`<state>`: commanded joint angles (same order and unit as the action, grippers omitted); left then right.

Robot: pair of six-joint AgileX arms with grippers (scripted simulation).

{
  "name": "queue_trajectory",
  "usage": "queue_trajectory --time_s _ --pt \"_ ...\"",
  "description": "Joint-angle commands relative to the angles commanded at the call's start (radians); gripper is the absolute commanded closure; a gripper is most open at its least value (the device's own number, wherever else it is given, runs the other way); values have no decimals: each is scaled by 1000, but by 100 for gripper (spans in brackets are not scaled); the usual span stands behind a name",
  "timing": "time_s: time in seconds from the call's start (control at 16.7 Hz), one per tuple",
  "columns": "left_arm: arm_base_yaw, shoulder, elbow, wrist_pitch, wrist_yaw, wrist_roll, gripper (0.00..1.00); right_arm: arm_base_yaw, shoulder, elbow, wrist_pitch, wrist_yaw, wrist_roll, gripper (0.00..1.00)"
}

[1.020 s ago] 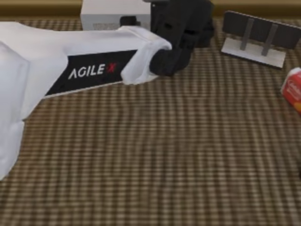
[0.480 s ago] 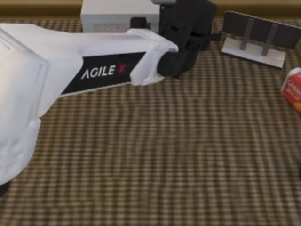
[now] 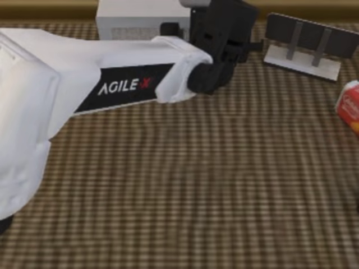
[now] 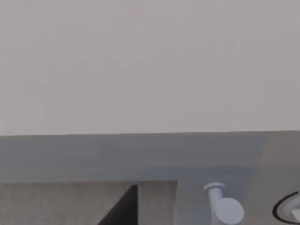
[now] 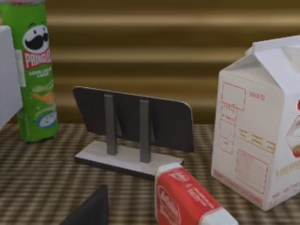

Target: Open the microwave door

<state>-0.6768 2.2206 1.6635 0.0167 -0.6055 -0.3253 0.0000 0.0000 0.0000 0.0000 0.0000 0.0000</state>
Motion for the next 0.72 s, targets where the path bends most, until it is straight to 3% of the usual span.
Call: queue_trajectory --time_s 0.24,0.72 --pt "0 0 0 0 0 0 98 0 0 0 0 0 0 0" --pt "0 0 0 0 0 0 100 0 0 0 0 0 0 0"
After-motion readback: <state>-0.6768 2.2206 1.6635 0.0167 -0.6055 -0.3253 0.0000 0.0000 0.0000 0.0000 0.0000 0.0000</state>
